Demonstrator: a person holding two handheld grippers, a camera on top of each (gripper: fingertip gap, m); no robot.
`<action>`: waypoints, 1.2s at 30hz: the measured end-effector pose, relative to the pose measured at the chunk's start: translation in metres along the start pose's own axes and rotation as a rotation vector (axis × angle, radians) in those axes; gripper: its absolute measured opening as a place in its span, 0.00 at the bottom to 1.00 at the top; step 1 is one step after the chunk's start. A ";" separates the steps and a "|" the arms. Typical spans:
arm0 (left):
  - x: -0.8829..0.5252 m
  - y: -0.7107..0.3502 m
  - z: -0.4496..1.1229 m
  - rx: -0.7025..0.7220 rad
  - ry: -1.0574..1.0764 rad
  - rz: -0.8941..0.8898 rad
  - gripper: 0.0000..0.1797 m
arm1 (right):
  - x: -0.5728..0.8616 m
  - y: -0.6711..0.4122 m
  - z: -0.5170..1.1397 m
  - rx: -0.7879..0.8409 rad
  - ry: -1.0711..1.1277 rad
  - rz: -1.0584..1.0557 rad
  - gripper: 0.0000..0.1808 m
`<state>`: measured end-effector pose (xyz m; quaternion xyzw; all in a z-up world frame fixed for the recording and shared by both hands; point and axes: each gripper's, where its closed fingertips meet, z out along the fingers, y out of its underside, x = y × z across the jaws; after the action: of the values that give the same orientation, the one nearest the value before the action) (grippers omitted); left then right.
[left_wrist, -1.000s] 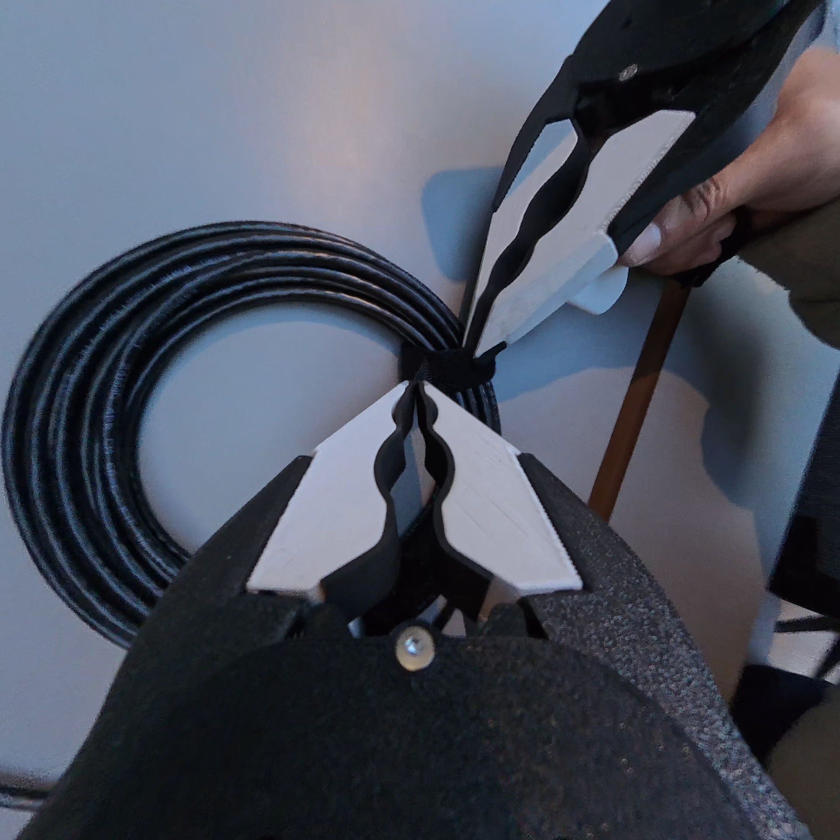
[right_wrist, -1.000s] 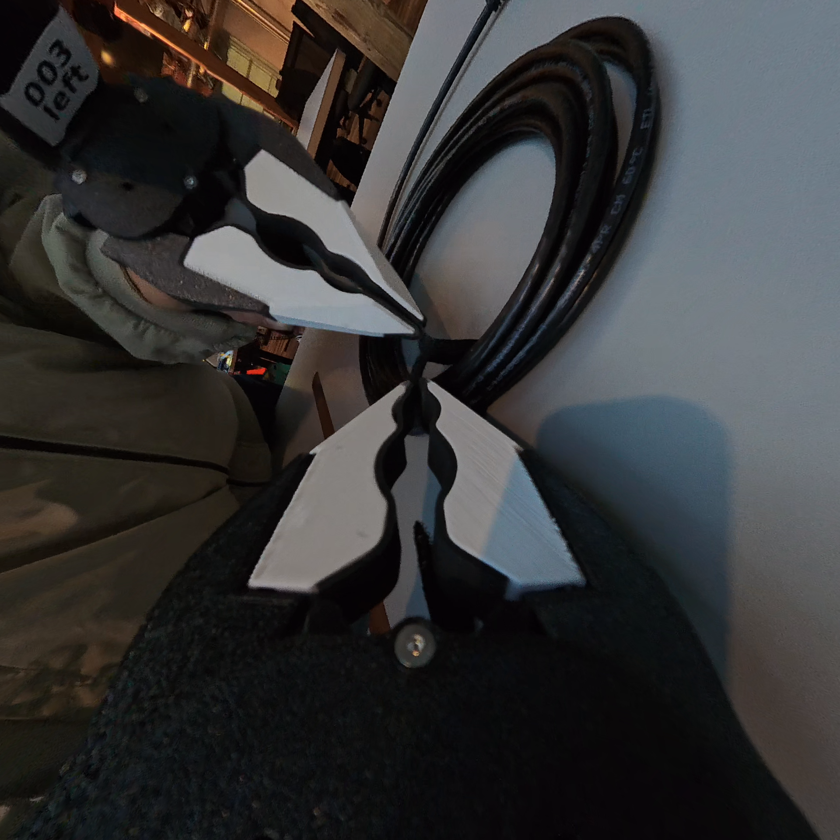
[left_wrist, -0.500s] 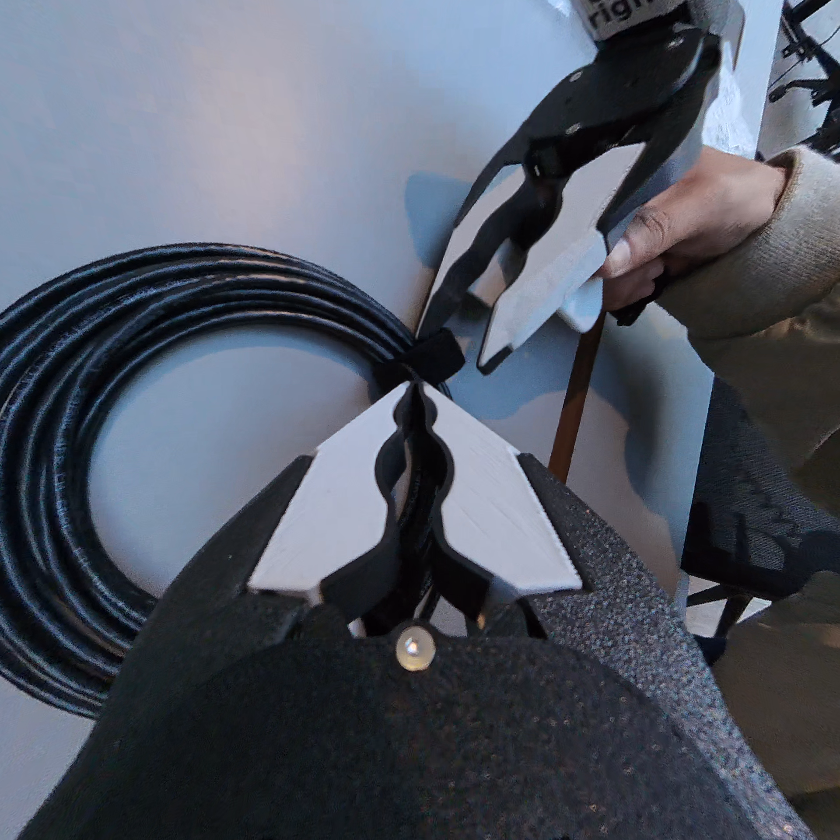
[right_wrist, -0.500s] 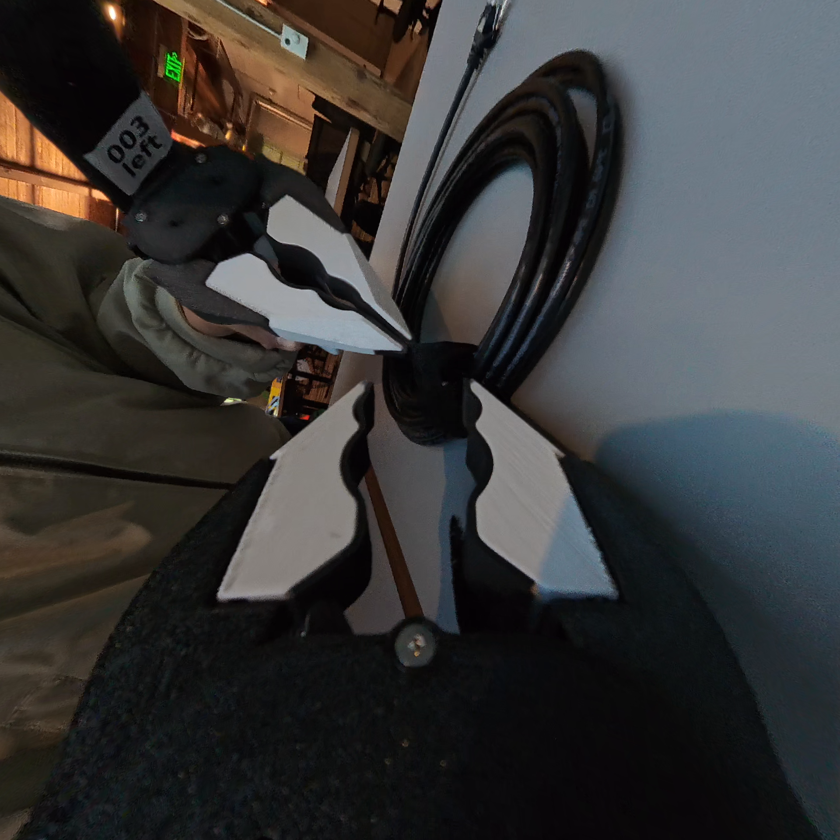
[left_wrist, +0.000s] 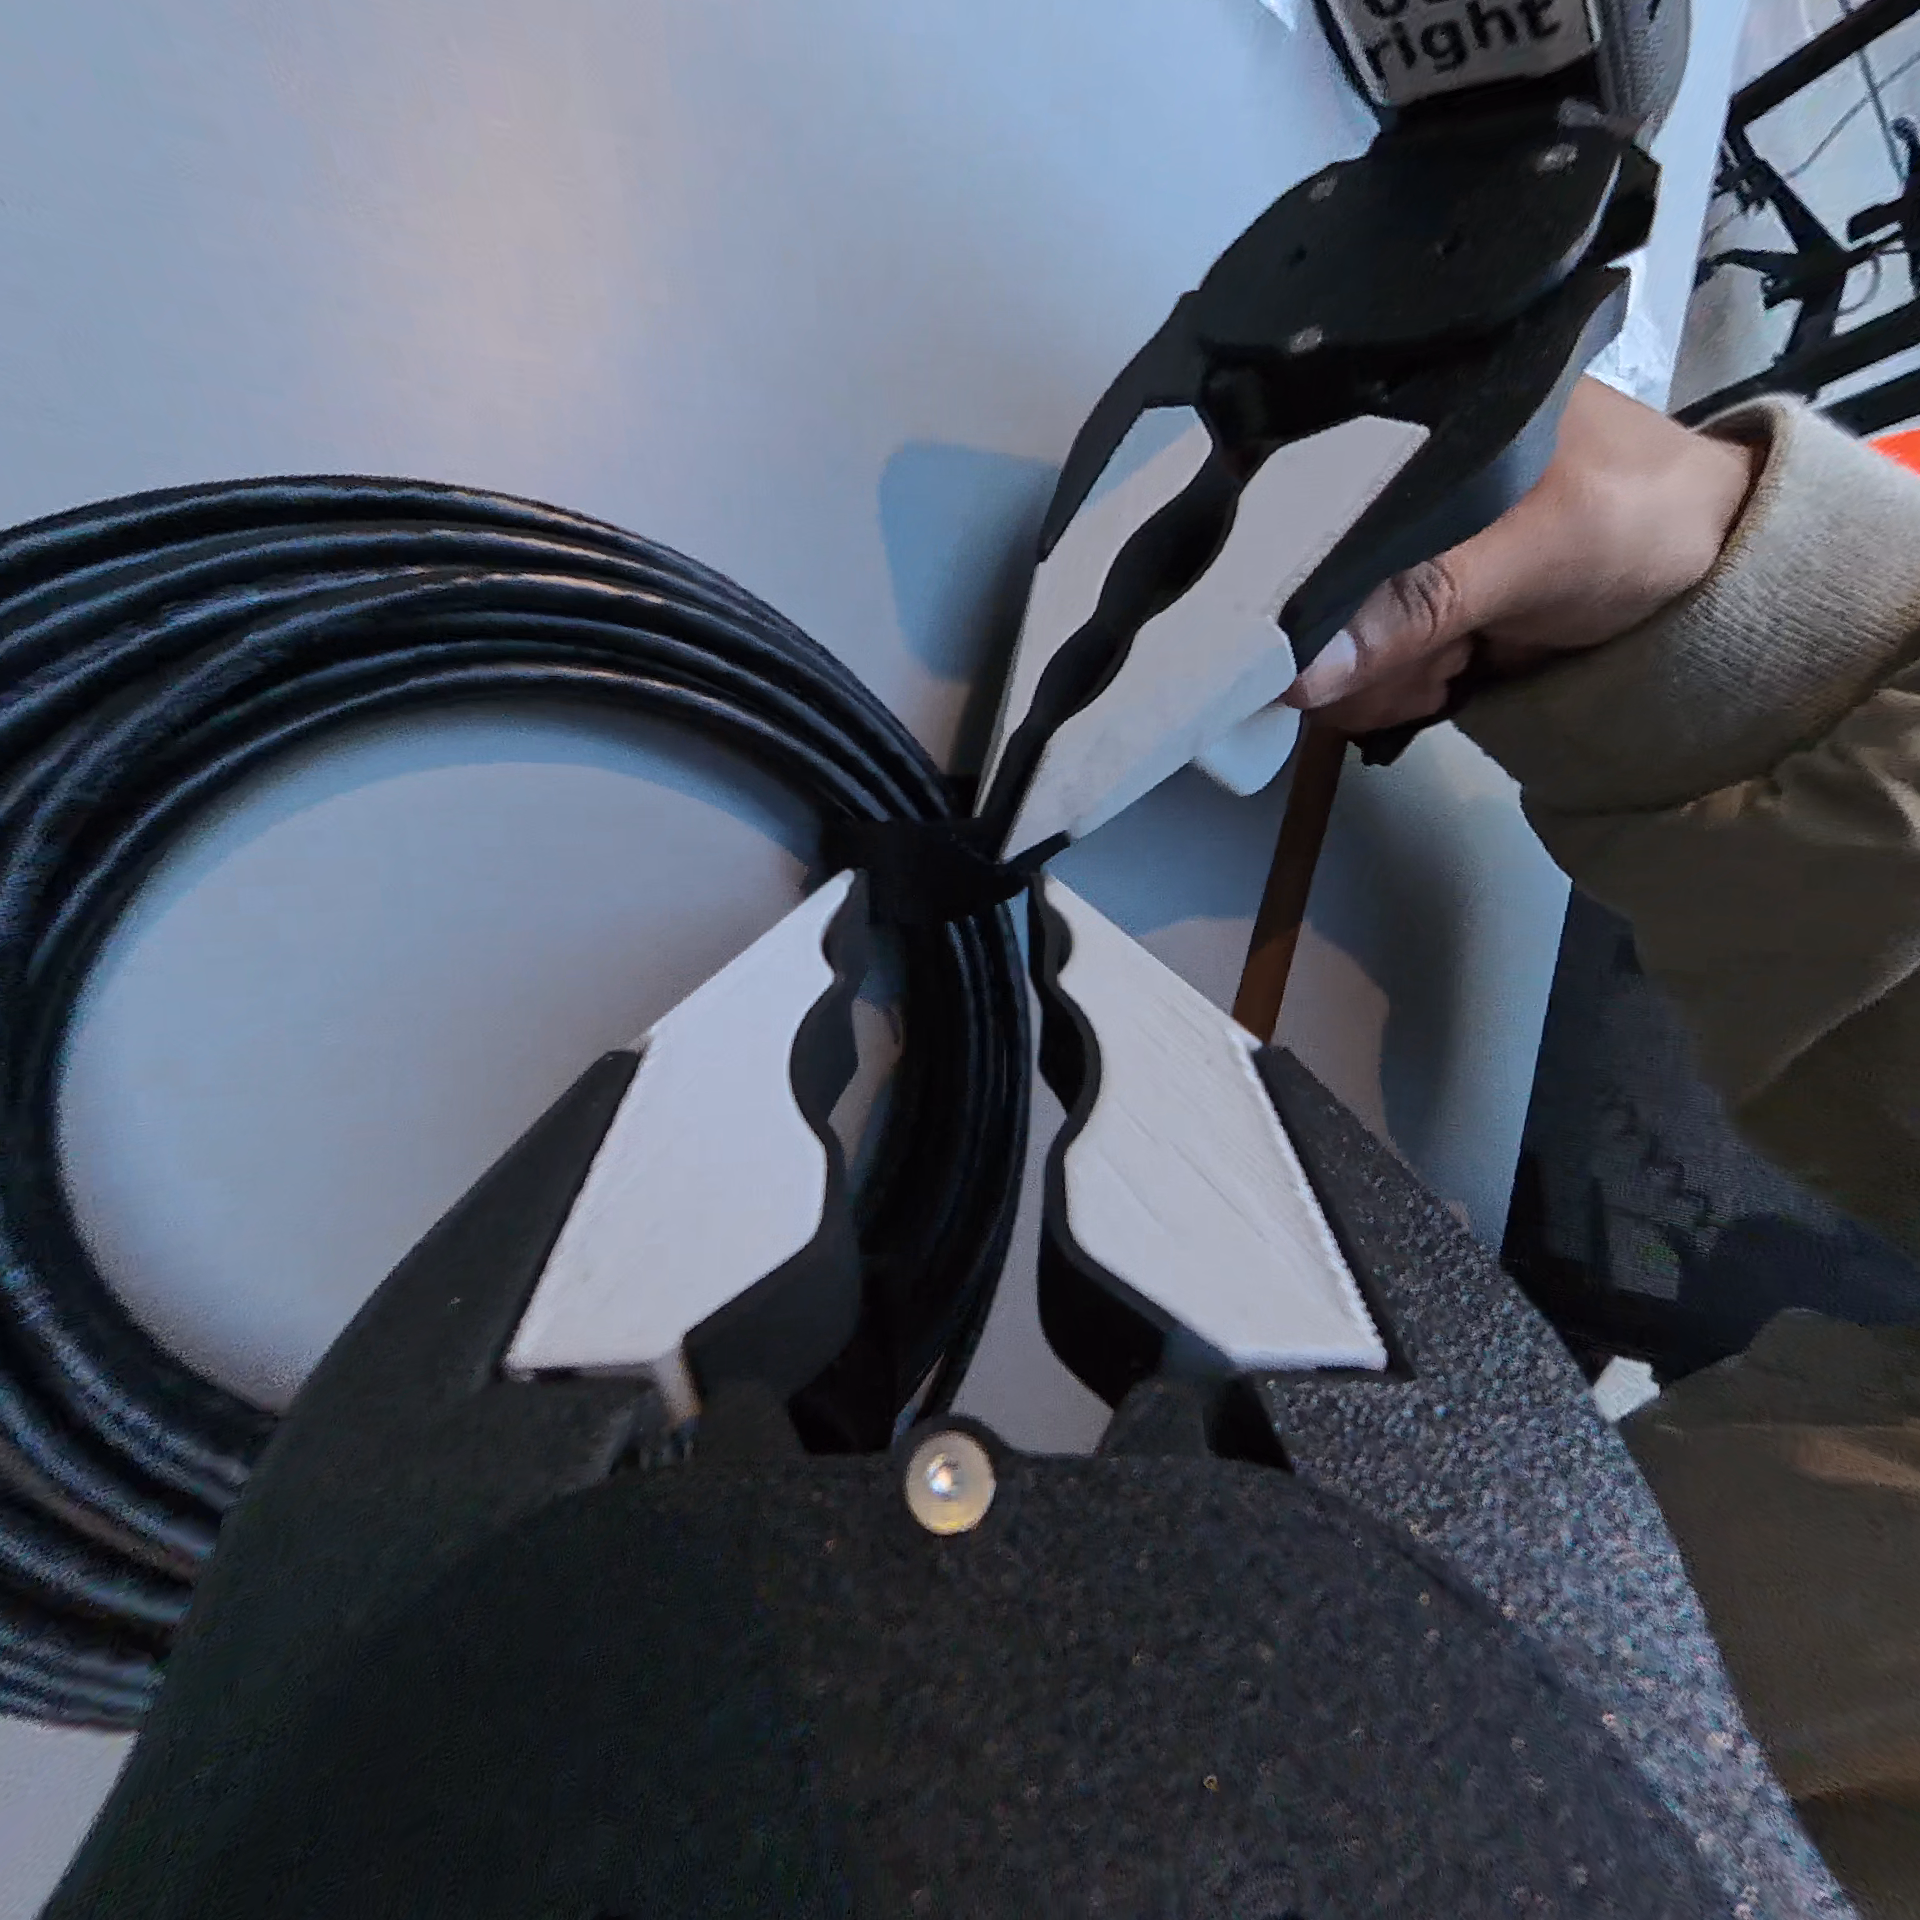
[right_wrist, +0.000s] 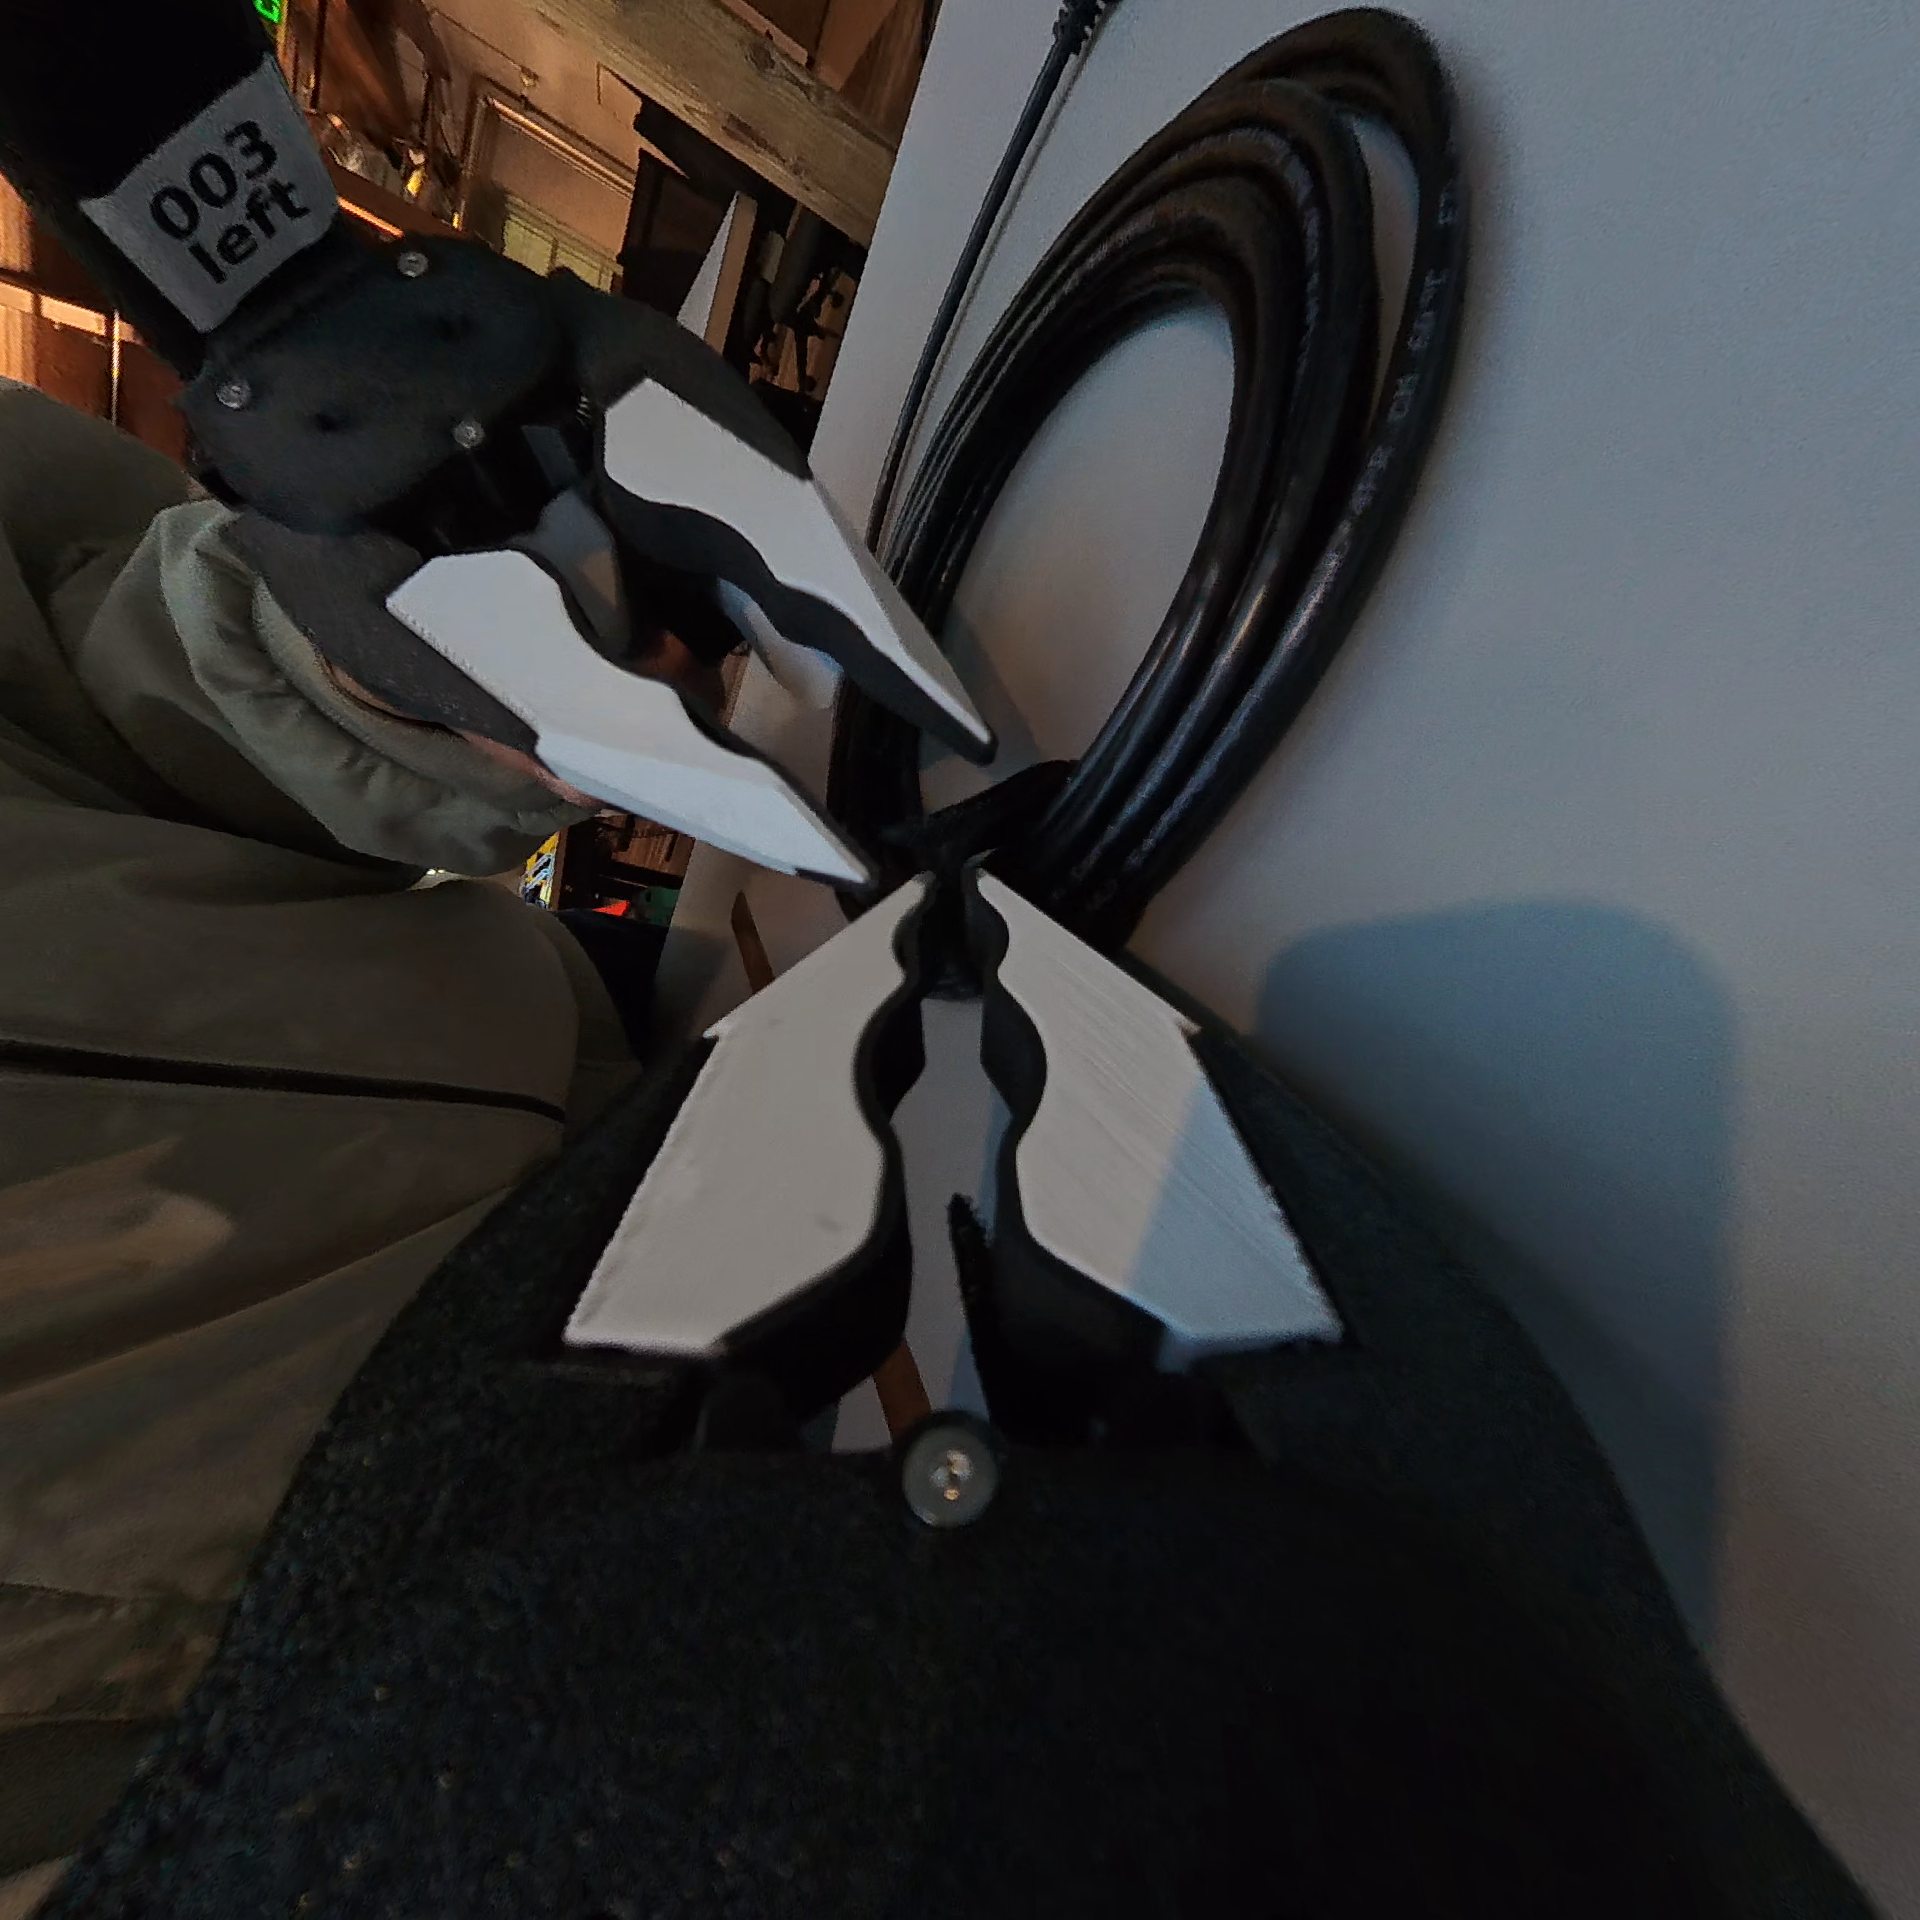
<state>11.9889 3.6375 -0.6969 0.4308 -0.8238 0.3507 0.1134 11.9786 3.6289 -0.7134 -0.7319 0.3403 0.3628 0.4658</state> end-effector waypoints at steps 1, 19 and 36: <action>0.003 0.000 0.002 -0.003 0.010 0.004 0.16 | -0.001 -0.001 0.000 0.007 -0.004 0.001 0.01; -0.025 -0.007 -0.012 0.029 -0.113 0.072 0.00 | 0.005 0.023 -0.022 0.026 0.040 0.026 0.01; 0.006 -0.027 -0.069 0.006 -0.045 0.072 0.00 | -0.049 0.000 -0.041 0.218 0.416 -0.133 0.21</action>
<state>11.9984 3.6707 -0.6308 0.4091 -0.8400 0.3473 0.0807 11.9626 3.5983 -0.6595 -0.7571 0.4170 0.1340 0.4847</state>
